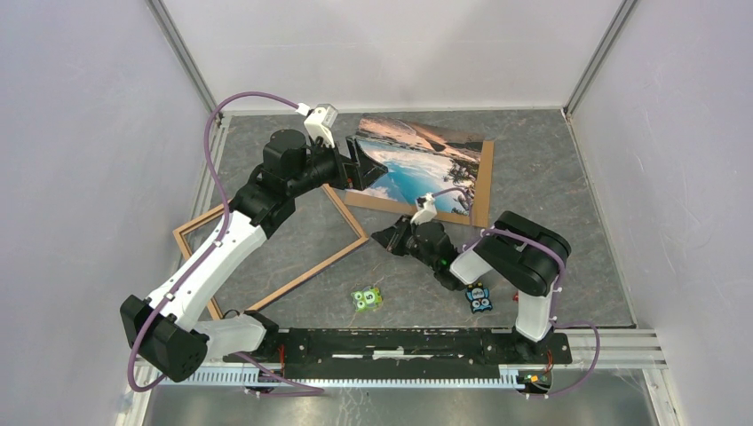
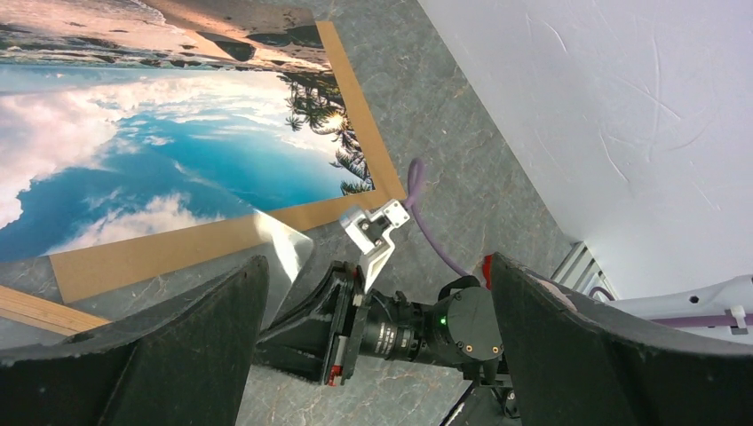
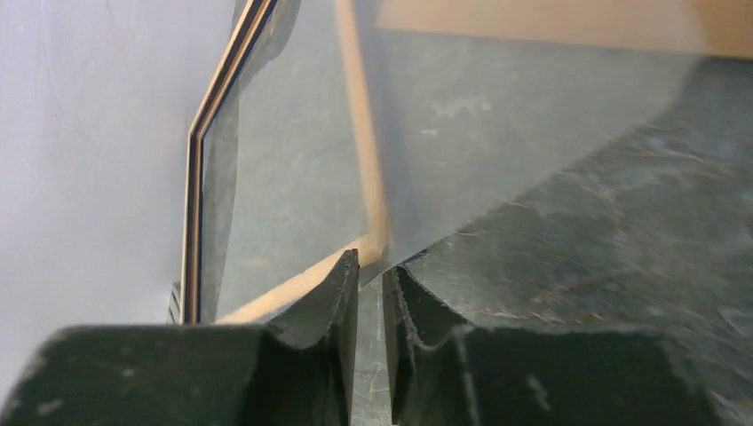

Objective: Put the photo into the frame
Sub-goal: Adjust the photo frame item on the photo frame.

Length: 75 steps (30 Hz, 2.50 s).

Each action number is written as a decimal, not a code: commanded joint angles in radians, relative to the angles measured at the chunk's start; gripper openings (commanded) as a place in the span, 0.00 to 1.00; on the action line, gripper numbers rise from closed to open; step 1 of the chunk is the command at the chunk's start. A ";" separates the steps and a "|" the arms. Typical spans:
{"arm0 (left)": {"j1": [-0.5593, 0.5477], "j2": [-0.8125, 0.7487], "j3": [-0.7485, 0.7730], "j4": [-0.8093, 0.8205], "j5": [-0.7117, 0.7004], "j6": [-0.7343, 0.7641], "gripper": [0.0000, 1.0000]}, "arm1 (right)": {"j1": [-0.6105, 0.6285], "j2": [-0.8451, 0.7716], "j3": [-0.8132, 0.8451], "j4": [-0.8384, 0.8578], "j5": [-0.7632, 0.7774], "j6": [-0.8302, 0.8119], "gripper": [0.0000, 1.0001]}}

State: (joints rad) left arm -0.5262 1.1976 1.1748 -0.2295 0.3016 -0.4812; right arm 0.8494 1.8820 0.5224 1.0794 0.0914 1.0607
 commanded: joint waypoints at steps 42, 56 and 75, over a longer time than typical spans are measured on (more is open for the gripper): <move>-0.005 -0.015 -0.003 0.051 0.051 -0.040 0.99 | -0.437 0.219 0.789 -0.939 -0.813 -0.622 0.59; -0.004 -0.006 -0.010 0.064 0.060 -0.050 0.99 | -0.432 0.322 0.787 -0.660 -0.970 -0.478 0.33; -0.002 -0.021 -0.011 0.065 0.062 -0.049 0.99 | -0.426 0.413 0.702 -0.114 -1.105 -0.255 0.00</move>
State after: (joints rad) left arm -0.5262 1.1927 1.1656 -0.2066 0.3435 -0.5011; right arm 0.4160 2.2776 1.2362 0.7406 -0.9539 0.7456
